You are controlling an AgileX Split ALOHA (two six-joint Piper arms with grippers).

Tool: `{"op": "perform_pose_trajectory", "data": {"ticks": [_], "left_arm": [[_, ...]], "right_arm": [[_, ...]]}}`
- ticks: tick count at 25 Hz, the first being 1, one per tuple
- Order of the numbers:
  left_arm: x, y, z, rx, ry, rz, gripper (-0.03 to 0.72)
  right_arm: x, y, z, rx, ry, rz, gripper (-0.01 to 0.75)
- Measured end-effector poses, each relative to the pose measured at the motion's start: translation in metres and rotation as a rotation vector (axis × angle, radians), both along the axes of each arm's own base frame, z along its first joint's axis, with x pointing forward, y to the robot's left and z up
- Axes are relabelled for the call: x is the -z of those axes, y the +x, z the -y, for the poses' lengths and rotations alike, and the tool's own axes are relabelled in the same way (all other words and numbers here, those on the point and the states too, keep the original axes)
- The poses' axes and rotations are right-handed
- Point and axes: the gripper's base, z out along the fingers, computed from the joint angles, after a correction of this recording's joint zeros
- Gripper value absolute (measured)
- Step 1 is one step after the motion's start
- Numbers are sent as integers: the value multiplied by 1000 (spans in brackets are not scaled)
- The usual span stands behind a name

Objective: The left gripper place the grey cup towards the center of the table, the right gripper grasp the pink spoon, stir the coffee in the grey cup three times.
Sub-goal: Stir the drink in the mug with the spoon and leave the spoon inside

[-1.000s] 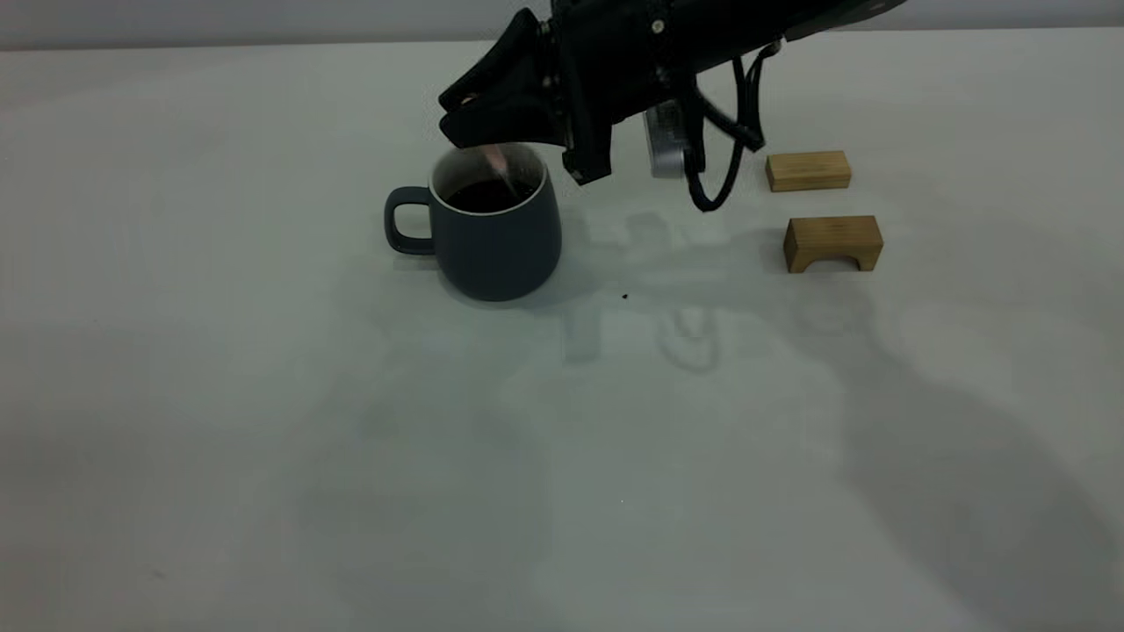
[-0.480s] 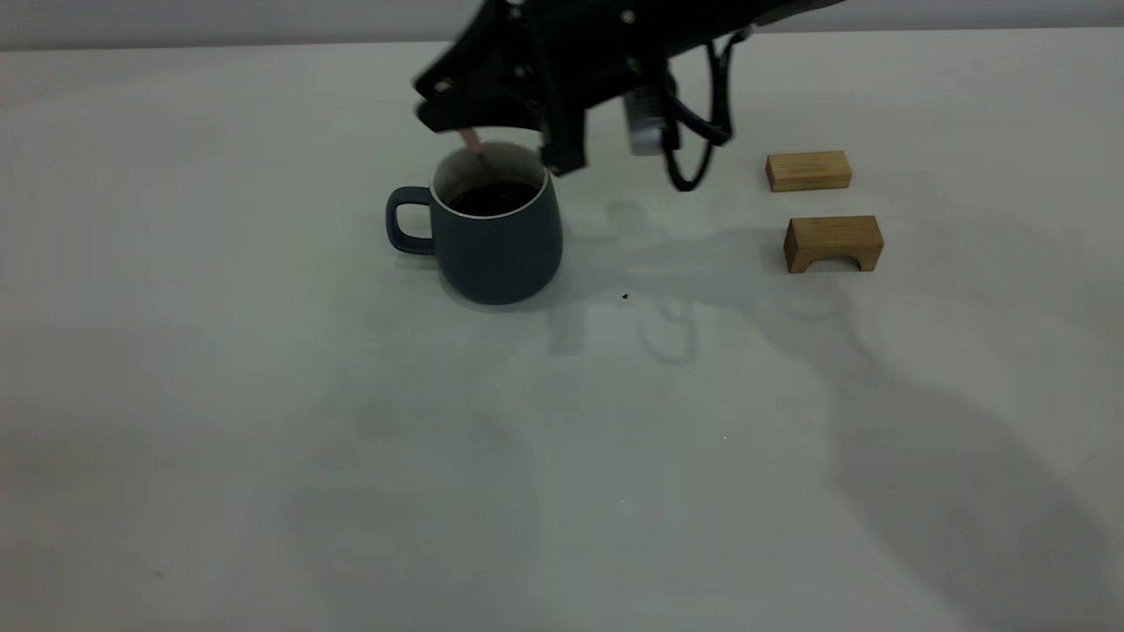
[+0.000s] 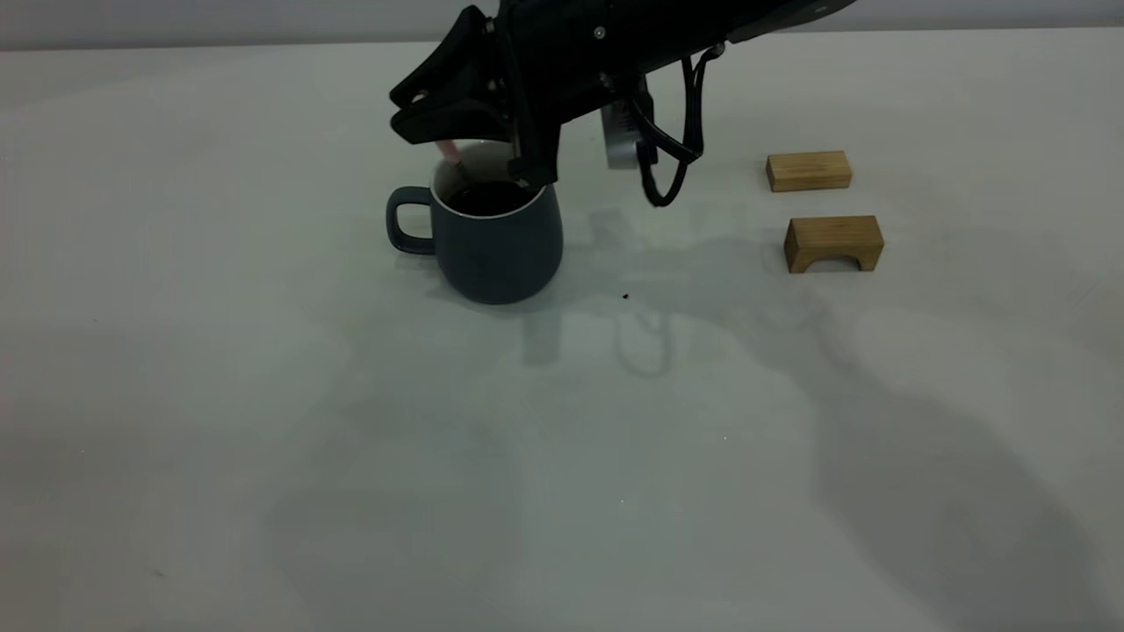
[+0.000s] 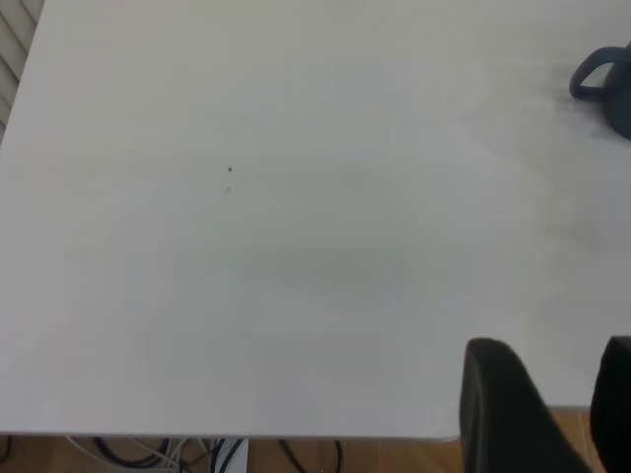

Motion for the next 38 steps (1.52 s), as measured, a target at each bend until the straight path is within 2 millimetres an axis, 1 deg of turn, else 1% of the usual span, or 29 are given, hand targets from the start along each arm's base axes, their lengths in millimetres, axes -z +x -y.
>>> {"op": "perform_pose_trajectory", "data": {"ticks": [3,6,8,10,12,15,18,20,23,25,28,31,36,38], "left_arm": [[0,0,0,0,0,0,297],[0,0,0,0,0,0,297],[0,0,0,0,0,0,297],[0,0,0,1,1,0,297],[0,0,0,1,1,0,297],[0,0,0,1,1,0,297],[0,0,0,1,1,0,297],[0,0,0,1,1,0,297],[0,0,0,1,1,0,297],[0,0,0,1,1,0,297],[0,0,0,1,1,0,297],[0,0,0,1,1,0,297],[0,0,0,1,1,0,297],[0,0,0,1,1,0,297]], "right_arm": [[3,3,9,-28,-37,40,142],[7,0,15,-49,-67,-9,142],[7,-2,15,-35,-59,-72,142],[6,-4,10,-32,-48,-87,142],[5,-6,3,-36,-31,-58,142],[1,-5,-4,-69,-16,54,142],[2,-4,0,-110,-38,134,142],[4,-3,6,-136,-63,146,142],[6,-4,14,-173,-76,91,142],[5,-6,15,-163,-60,31,142],[1,-6,8,-171,-44,28,142],[-7,-6,1,-223,-19,107,142],[-16,-7,0,-279,3,167,142],[-23,-7,-1,-295,0,185,142]]}}
